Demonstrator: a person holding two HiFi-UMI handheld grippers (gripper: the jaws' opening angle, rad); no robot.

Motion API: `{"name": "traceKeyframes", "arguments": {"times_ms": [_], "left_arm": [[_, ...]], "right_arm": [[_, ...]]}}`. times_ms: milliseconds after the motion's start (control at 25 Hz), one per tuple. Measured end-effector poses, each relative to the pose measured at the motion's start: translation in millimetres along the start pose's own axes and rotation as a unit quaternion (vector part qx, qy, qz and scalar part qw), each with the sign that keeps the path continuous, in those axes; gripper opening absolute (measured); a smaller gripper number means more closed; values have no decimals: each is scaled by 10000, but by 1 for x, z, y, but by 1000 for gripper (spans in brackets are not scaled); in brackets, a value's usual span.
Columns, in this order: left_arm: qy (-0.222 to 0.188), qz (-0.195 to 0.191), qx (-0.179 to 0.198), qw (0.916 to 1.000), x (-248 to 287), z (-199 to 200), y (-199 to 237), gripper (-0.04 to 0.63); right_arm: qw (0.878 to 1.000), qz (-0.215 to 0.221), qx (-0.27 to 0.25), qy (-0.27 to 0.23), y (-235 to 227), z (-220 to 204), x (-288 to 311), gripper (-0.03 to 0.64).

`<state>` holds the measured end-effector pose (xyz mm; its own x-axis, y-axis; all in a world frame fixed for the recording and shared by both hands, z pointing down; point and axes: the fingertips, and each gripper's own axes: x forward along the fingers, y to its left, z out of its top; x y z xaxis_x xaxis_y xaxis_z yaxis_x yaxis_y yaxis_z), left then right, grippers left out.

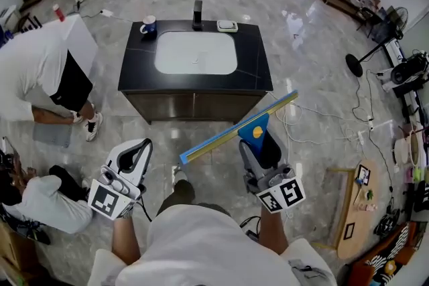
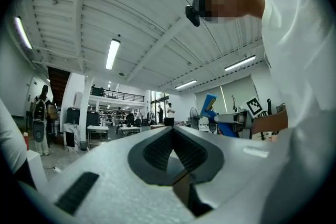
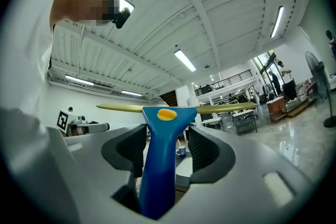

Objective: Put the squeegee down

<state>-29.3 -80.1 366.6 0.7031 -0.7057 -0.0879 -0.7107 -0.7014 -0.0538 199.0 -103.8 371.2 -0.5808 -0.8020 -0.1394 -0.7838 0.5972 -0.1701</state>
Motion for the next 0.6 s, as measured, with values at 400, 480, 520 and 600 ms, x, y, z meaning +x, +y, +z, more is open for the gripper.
{"name": "traceKeyframes", "arguments": {"times_ms": [400,480,520,600], "left_arm": [[42,85,-146,9998,62,-21,84,-2],[49,251,-160,9995,69,-24,90,-2],[82,344,-171,9992,72,-26,92,-2],[162,502,-172,9985,76,-28,96,-2]], "right_arm": [[9989,245,169,370,-40,-32,108,261],[9981,399,174,438,-53,-35,125,261],[9976,484,171,456,-57,-34,133,261],[9968,632,153,459,-65,-32,147,261]]}}
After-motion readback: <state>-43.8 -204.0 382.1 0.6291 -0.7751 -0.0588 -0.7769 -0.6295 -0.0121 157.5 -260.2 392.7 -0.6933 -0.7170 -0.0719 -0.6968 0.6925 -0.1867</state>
